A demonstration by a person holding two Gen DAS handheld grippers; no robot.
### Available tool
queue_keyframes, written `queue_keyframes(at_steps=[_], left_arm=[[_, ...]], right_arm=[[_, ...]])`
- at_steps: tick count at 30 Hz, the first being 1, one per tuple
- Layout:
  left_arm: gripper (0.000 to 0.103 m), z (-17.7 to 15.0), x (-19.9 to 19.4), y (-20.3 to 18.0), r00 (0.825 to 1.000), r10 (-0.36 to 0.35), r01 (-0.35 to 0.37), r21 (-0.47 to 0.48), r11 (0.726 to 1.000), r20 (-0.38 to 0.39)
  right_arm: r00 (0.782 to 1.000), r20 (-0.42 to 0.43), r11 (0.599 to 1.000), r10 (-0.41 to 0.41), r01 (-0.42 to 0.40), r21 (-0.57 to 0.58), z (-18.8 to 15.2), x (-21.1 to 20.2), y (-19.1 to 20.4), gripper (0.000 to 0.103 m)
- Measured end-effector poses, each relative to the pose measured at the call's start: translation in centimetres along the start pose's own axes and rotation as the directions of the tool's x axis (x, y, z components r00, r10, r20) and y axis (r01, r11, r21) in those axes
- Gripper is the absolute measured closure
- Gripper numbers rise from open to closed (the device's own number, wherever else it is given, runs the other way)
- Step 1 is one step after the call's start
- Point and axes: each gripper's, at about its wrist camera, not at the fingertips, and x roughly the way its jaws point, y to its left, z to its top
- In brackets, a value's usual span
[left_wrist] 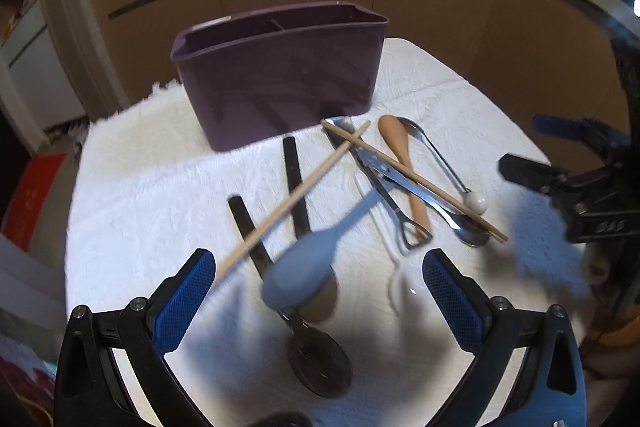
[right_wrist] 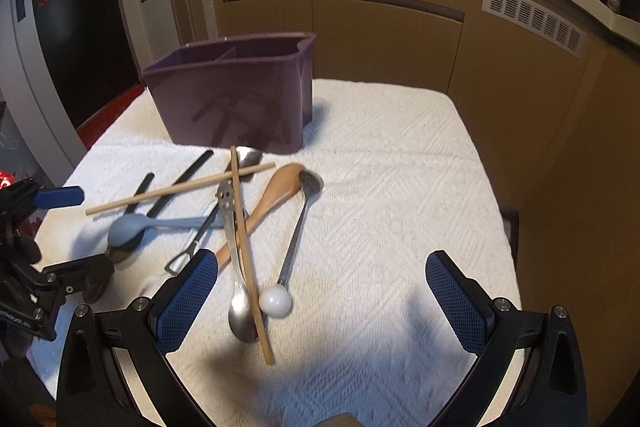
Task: Organize utensils
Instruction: 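Grasp the blue silicone spatula with the left tool while the right tool grasps a wooden chopstick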
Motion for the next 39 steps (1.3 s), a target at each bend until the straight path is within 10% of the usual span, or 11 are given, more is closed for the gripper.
queue_keyframes(at_steps=[6,20,29,33,39], left_arm=[[0.028,1.4,2.0,0.6,0.997,0.009,-0.003,0.074,0.997,-0.077],[0.053,1.6,5.5,-1.0,0.977,0.041,0.012,0.243,0.970,-0.209],[0.092,1.3,3.8,1.1,0.982,0.053,-0.044,0.051,0.998,-0.180],[0.094,-0.4,1.5,2.3,0.990,0.041,-0.054,-0.096,0.994,-0.138],[0.094,-4.4,-1.1,4.0,0.993,0.024,-0.057,-0.290,0.955,-0.116]], right_arm=[[0.999,0.028,1.000,-0.015,0.015,0.004,0.7,-0.9,-0.7,0.000],[1.000,-0.011,1.000,0.004,-0.004,0.026,-0.2,-0.4,-1.4,0.000],[0.999,-0.028,1.000,0.017,-0.017,0.002,-0.6,-0.5,-0.8,0.000],[0.994,-0.070,0.996,0.088,-0.089,0.001,-0.4,0.5,0.2,0.001],[0.939,-0.215,0.960,0.268,-0.280,-0.028,1.1,3.5,4.1,0.046]])
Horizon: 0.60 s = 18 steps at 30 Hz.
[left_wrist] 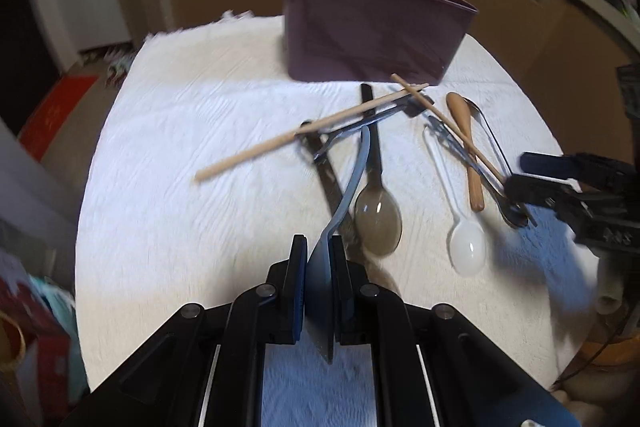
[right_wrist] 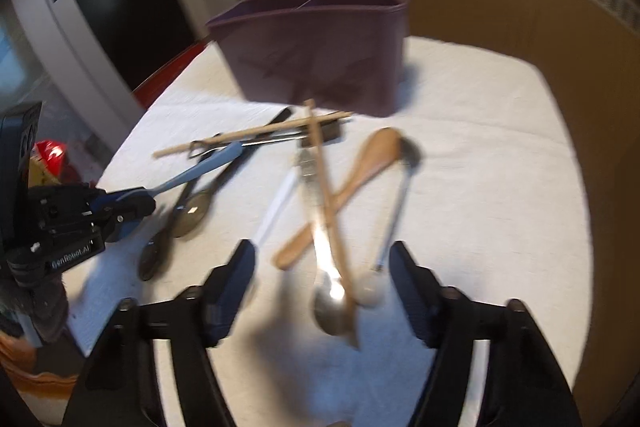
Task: Organize utensils
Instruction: 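Grasp the blue silicone spatula with the left tool while the right tool grasps a wooden chopstick, then lift the blue spatula with the left tool while the right tool lifts the chopstick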
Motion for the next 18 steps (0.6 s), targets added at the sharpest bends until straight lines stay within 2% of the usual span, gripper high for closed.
queue_keyframes(at_steps=[2,4,9,11,14,18], left_arm=[[0.094,-1.0,-0.4,0.7,1.000,0.003,-0.003,-0.039,0.999,0.003],[0.094,-1.9,-0.7,1.2,1.000,0.001,0.000,-0.074,0.997,0.006],[0.094,-3.0,-1.7,1.9,0.999,-0.011,0.016,-0.144,0.989,0.032],[0.094,-3.0,-1.8,1.7,0.998,-0.011,0.019,-0.142,0.990,0.055],[0.094,-3.1,-1.7,1.6,0.996,-0.050,0.059,-0.146,0.988,0.068],[0.094,-2.9,-1.3,1.0,0.994,-0.090,0.099,-0.148,0.984,0.069]], right_arm=[[0.999,-0.035,1.000,0.019,-0.019,-0.010,1.0,1.2,0.8,0.060],[0.999,-0.037,0.999,-0.010,0.008,-0.041,1.9,2.1,1.5,0.061],[0.988,0.018,0.981,-0.151,0.152,-0.117,3.6,2.8,1.5,0.065],[0.989,0.009,0.983,-0.146,0.146,-0.109,4.1,3.0,0.7,0.071],[0.993,-0.013,0.987,-0.115,0.113,-0.110,4.9,3.3,0.4,0.076],[0.995,-0.022,0.986,-0.099,0.096,-0.134,6.4,4.4,1.5,0.077]])
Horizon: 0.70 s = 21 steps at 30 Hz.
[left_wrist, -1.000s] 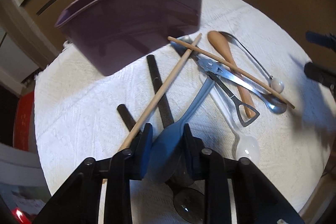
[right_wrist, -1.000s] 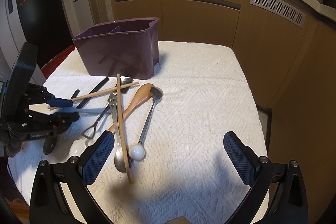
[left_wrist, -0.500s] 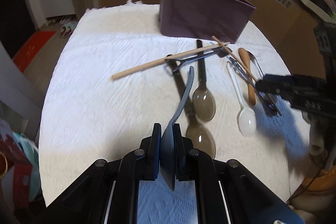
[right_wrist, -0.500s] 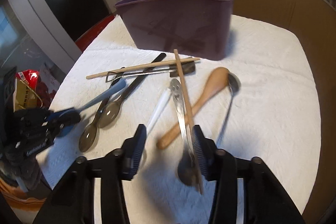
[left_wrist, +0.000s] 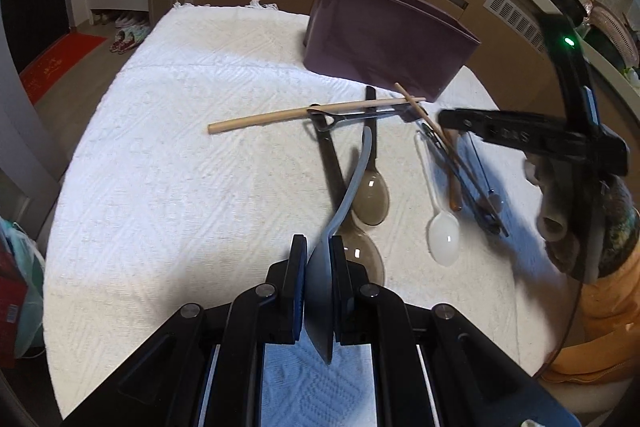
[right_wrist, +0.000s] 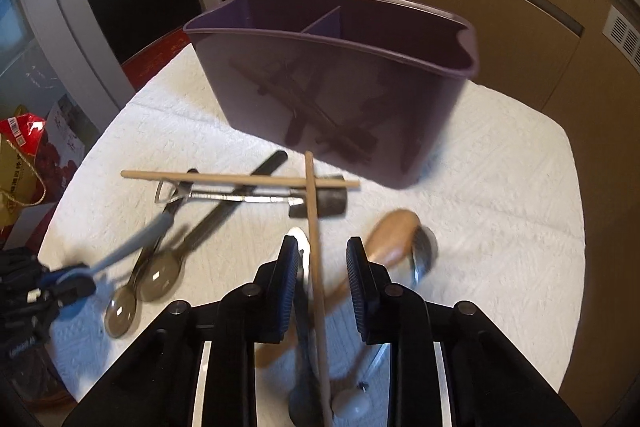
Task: Organize utensils
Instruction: 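Lift the blue spatula with the left tool while the right tool lifts the chopstick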
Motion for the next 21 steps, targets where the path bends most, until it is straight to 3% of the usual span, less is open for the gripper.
queue_keyframes(at_steps=[7,10,13,18,21], left_arm=[[0.094,-0.3,0.3,0.1,1.000,-0.004,0.004,-0.002,1.000,-0.024],[0.094,-0.2,0.5,0.1,0.999,-0.009,0.009,0.007,1.000,-0.039],[0.093,0.0,0.8,-0.4,0.998,-0.001,0.004,0.053,0.999,-0.061],[0.076,0.8,1.7,-1.9,0.994,0.025,-0.005,0.175,0.985,-0.109],[0.075,1.6,2.6,-2.7,0.988,0.051,-0.015,0.243,0.970,-0.144]], right_arm=[[0.999,-0.045,1.000,-0.020,0.020,0.003,2.0,3.9,0.9,0.078],[0.998,-0.059,1.000,-0.019,0.020,0.009,1.7,4.0,0.9,0.097],[0.998,-0.056,1.000,-0.013,0.015,0.026,1.0,2.7,0.6,0.097],[1.000,0.008,0.999,0.006,-0.006,0.040,-1.4,-1.6,-0.1,0.097],[0.999,0.030,0.998,0.016,-0.018,0.061,-2.7,-3.3,-0.7,0.097]])
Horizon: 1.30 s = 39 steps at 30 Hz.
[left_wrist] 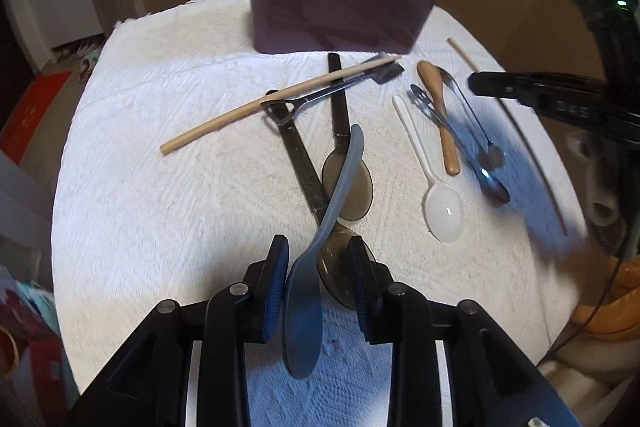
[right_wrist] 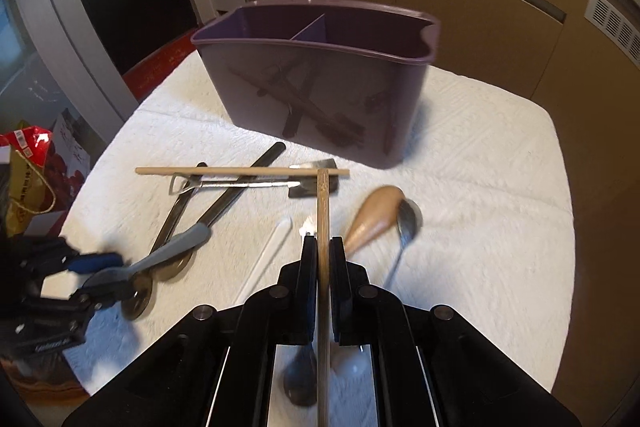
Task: Organize utensils
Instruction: 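Lift the blue spatula with the left tool while the right tool lifts the chopstick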
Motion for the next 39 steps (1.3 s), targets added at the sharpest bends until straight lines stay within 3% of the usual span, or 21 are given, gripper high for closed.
queue_keyframes(at_steps=[6,13,17,23,28,32,36,39], left_arm=[[0.075,2.4,1.7,-1.2,0.995,0.046,-0.039,0.092,0.995,-0.085],[0.075,4.8,1.0,-3.8,0.992,0.071,-0.045,0.235,0.971,-0.100],[0.075,5.9,2.2,-3.3,0.985,0.109,-0.077,0.223,0.972,-0.136],[0.079,6.9,4.3,-2.5,0.974,0.069,-0.030,0.182,0.983,-0.214],[0.081,7.4,5.2,-2.7,0.975,0.038,0.002,0.183,0.983,-0.218],[0.090,6.8,4.8,-3.2,0.989,0.054,-0.026,0.193,0.981,-0.141],[0.094,5.4,2.7,-2.3,0.998,0.062,-0.058,0.107,0.993,-0.027],[0.094,4.2,-0.5,-1.4,0.996,0.016,-0.016,0.000,1.000,0.087]], right_arm=[[1.000,0.025,0.999,0.012,-0.013,0.033,-2.0,-1.7,-1.0,0.097],[0.999,0.035,0.998,0.021,-0.023,0.065,-3.6,-2.4,-2.1,0.097],[0.998,0.037,0.996,0.042,-0.044,0.080,-4.3,-2.3,-2.5,0.097],[0.997,0.046,0.995,0.058,-0.061,0.082,-4.9,-2.8,-2.5,0.097],[0.997,0.045,0.995,0.056,-0.060,0.082,-5.1,-2.9,-2.4,0.097],[0.998,0.044,0.995,0.054,-0.058,0.079,-5.3,-2.8,-2.2,0.097],[0.998,0.042,0.996,0.049,-0.052,0.072,-5.5,-2.5,-1.8,0.097],[0.998,0.050,0.996,0.048,-0.051,0.067,-5.5,-2.7,-1.6,0.097]])
